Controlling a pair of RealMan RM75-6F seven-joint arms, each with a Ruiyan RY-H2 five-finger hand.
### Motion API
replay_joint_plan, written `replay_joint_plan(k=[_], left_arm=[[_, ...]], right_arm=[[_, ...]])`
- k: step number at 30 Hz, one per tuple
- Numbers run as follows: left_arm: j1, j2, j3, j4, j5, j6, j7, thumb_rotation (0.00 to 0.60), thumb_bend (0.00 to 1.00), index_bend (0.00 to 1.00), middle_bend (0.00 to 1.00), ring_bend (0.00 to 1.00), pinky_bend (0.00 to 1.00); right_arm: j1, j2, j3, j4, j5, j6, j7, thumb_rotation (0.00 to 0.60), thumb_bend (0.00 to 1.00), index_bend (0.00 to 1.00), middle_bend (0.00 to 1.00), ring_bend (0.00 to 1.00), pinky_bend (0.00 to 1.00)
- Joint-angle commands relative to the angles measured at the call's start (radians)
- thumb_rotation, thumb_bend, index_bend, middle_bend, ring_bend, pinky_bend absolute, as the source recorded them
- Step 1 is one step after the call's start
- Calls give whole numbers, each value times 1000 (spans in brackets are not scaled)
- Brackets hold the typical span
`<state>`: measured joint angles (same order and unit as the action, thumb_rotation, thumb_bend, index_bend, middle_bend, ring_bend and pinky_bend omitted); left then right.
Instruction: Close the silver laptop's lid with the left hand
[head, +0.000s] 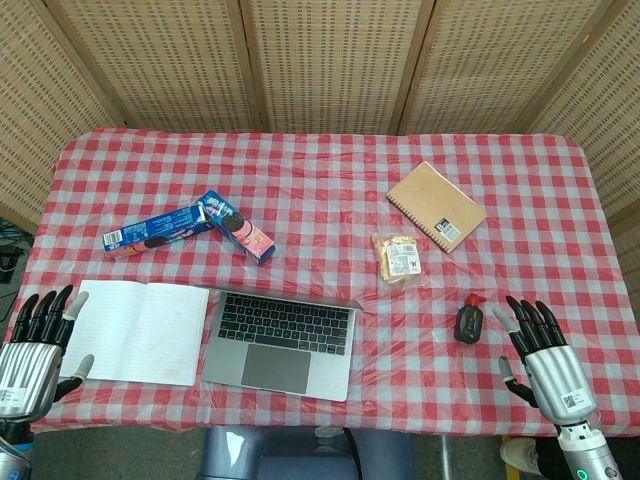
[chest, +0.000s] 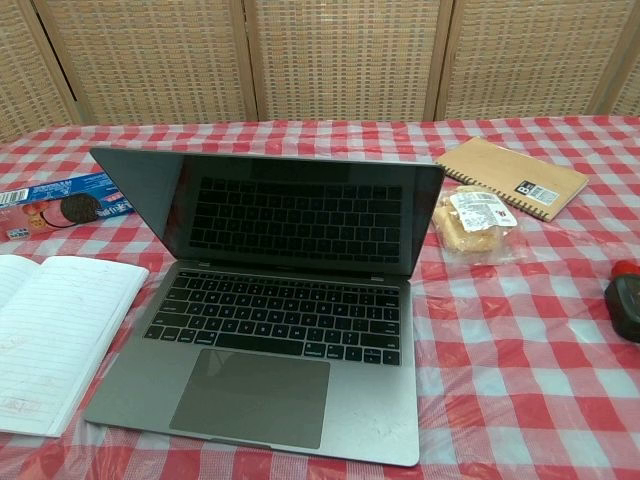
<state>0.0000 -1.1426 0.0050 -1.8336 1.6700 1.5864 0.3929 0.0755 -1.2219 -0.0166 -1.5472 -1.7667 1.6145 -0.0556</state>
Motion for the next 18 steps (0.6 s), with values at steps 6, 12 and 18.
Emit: replay_joint_plan(k=[6, 12, 18], left_arm=[[4, 1, -3, 7, 10, 13, 36, 600, 31, 0, 0, 0, 0], [3, 3, 1, 4, 7, 6, 31, 600, 0, 0, 0, 0, 0], [-2, 1, -2, -3, -3, -7, 42, 600, 0, 0, 0, 0, 0]], right_arm=[[-2, 1, 0, -1, -2, 5, 1, 600, 716, 32, 0, 0, 0], [-3, 2, 0, -3, -5, 8, 2, 600, 716, 32, 0, 0, 0], [-4, 3, 2, -2, 4, 6, 3, 600, 717, 32, 0, 0, 0]])
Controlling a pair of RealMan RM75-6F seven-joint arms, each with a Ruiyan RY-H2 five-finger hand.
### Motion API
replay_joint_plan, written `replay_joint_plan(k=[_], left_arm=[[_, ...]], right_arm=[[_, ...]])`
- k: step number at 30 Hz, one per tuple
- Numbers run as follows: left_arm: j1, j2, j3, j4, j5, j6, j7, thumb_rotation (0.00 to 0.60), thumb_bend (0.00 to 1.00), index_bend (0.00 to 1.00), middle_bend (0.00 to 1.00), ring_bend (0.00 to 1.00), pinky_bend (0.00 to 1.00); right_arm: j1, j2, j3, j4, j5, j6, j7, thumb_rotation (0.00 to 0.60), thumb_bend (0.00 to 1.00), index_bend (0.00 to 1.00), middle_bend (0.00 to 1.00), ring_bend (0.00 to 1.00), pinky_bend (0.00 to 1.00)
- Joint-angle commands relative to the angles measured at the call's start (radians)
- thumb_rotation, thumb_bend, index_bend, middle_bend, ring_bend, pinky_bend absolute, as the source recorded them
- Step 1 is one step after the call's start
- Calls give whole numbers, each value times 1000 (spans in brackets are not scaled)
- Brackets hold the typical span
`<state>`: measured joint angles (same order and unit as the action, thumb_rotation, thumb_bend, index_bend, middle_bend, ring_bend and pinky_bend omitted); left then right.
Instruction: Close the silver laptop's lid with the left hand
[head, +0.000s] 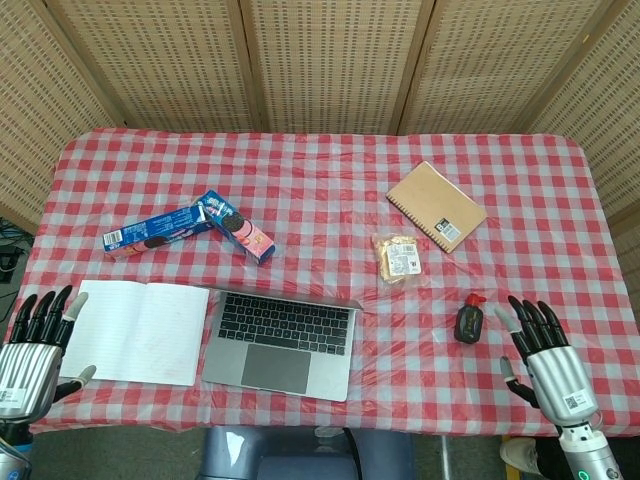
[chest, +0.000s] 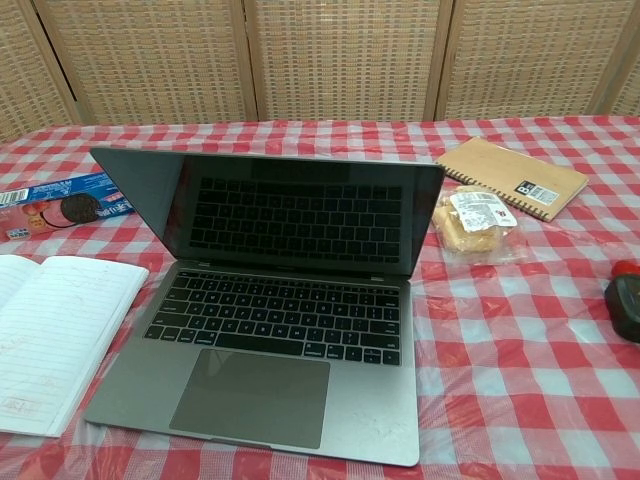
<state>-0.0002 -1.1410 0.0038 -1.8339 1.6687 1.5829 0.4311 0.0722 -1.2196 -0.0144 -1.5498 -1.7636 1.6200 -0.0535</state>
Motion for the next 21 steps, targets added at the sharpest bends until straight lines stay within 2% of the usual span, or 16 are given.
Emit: replay_joint_plan(k=[1, 18, 21], left_arm=[[-3, -1, 0, -4, -1, -5, 5, 600, 0, 0, 0, 0, 0], [-1, 2, 8, -14, 9, -6, 6, 600, 0, 0, 0, 0, 0], [-6, 4, 8, -23, 8, -14, -1, 600, 54, 0, 0, 0, 0]], right_arm=[[-3, 2, 0, 0, 0, 5, 3, 600, 717, 32, 0, 0, 0], [-6, 3, -5, -1, -8, 7, 5, 600, 717, 32, 0, 0, 0], [-5, 3, -6, -1, -7, 4, 5, 600, 716, 32, 0, 0, 0]])
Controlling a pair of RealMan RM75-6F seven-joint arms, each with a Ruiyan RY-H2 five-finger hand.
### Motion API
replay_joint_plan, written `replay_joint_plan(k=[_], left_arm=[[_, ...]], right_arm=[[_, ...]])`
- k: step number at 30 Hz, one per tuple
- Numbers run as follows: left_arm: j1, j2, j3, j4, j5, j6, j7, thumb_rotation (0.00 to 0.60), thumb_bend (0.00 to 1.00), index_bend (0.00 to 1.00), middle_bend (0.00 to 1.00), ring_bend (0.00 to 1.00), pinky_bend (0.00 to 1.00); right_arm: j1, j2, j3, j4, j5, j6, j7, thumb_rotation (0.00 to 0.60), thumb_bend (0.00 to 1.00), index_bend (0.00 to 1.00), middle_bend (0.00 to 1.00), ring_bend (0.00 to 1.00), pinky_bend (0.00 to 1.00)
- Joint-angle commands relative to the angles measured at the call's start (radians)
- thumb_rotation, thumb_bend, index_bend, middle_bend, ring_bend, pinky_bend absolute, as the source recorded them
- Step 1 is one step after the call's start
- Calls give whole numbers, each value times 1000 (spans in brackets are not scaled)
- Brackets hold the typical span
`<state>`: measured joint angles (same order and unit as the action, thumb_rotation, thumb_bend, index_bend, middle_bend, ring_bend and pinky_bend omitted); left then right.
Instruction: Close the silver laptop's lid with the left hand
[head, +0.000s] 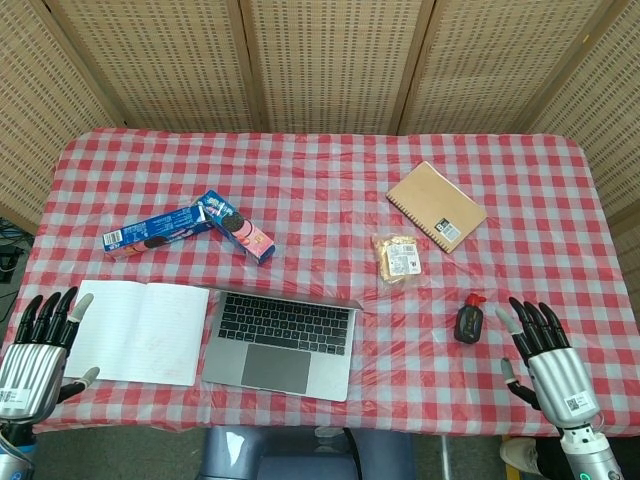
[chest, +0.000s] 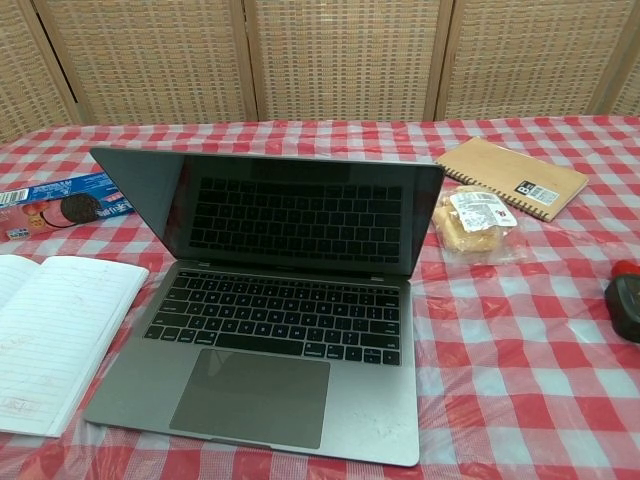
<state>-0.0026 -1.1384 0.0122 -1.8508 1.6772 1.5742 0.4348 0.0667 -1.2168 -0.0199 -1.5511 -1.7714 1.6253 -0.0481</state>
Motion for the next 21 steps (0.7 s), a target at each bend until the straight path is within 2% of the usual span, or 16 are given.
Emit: replay_joint_plan(k=[1, 4, 6, 8, 9, 11, 16, 21], left_arm=[[-11, 3, -2, -17, 2, -16, -12, 600, 96, 0, 0, 0, 0], [-27, 15, -4, -42, 1, -40, -23, 600, 374, 0, 0, 0, 0], [-38, 26, -6, -60, 0, -56, -26, 600, 699, 0, 0, 0, 0], [-53, 42, -10, -84, -1, -77, -26, 600, 906, 0, 0, 0, 0], [-65, 52, -13, -98, -2, -93, -28, 600, 969, 0, 0, 0, 0], [-92, 77, -17, -127, -7, -138, -33, 600, 1000, 0, 0, 0, 0], [-200, 185, -22, -231, -53, -326, -114, 600, 1000, 0, 0, 0, 0], [-304, 244, -67, -277, -144, -471, -121, 600, 1000, 0, 0, 0, 0]], right_arm=[[1, 0, 1, -1, 2, -2, 2, 600, 716, 32, 0, 0, 0], [1, 1, 2, -2, 3, -1, 5, 600, 716, 32, 0, 0, 0], [1, 2, 3, -2, 3, 0, 8, 600, 716, 32, 0, 0, 0], [2, 2, 3, -1, 2, 1, 11, 600, 716, 33, 0, 0, 0], [2, 2, 4, -1, 2, 1, 12, 600, 714, 34, 0, 0, 0], [3, 2, 4, 0, 3, 0, 14, 600, 698, 37, 0, 0, 0], [6, 2, 6, 5, 10, -7, 24, 600, 678, 42, 0, 0, 0], [8, 1, 9, 9, 15, -10, 26, 600, 678, 51, 0, 0, 0]])
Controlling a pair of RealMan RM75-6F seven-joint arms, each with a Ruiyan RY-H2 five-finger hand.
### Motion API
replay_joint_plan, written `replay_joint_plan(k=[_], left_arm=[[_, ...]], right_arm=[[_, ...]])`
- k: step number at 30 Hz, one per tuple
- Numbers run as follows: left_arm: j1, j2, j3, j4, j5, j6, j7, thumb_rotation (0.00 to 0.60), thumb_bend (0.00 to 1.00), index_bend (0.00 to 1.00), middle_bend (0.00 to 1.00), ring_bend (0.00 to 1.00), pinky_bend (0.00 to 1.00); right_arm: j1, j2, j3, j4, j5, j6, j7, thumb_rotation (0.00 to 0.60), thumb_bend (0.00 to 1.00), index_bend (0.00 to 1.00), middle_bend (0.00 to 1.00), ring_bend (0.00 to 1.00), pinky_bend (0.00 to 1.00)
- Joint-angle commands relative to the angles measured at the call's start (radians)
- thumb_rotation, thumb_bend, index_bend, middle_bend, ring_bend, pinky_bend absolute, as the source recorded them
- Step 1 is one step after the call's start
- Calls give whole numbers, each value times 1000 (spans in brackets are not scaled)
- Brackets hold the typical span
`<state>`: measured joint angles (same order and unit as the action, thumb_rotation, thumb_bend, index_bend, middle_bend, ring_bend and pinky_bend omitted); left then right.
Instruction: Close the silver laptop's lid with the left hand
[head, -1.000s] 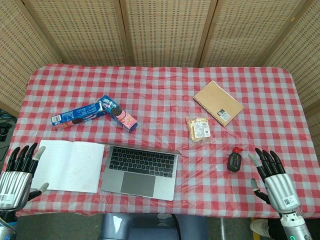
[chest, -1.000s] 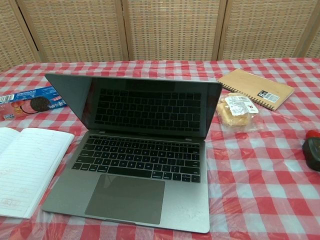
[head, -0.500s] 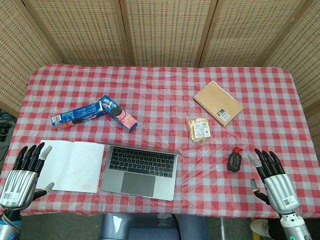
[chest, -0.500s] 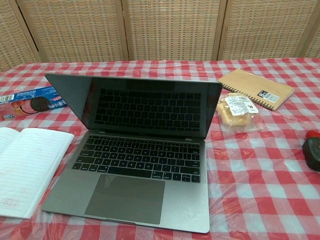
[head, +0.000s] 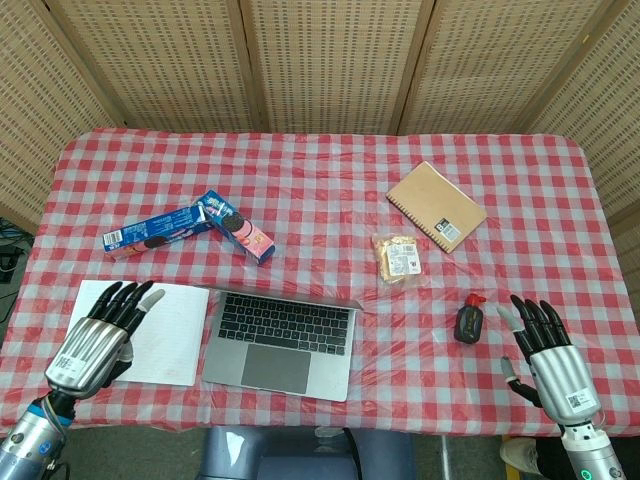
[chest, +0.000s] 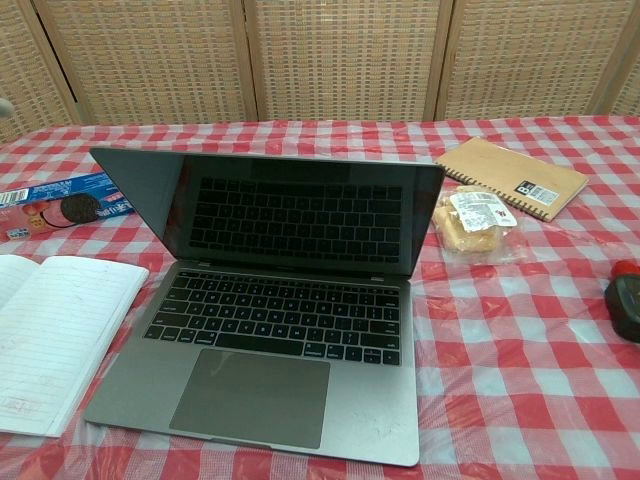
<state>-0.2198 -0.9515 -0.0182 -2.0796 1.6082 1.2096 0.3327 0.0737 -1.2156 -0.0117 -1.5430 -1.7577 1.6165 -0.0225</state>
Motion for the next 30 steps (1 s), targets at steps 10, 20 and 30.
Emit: replay_joint_plan(k=[10, 20, 30], left_arm=[[-258, 116, -137, -108, -296, -267, 32, 600, 1000, 0, 0, 0, 0], [-380, 126, -173, -139, -460, -351, 67, 600, 1000, 0, 0, 0, 0], [-482, 135, -161, -134, -557, -436, 74, 600, 1000, 0, 0, 0, 0]], right_arm=[[6, -7, 4, 10, 15, -17, -1, 600, 677, 64, 0, 0, 0], [10, -11, 7, 17, 26, -27, -4, 600, 677, 65, 0, 0, 0], [12, -14, 8, 21, 33, -33, -6, 600, 676, 65, 0, 0, 0]])
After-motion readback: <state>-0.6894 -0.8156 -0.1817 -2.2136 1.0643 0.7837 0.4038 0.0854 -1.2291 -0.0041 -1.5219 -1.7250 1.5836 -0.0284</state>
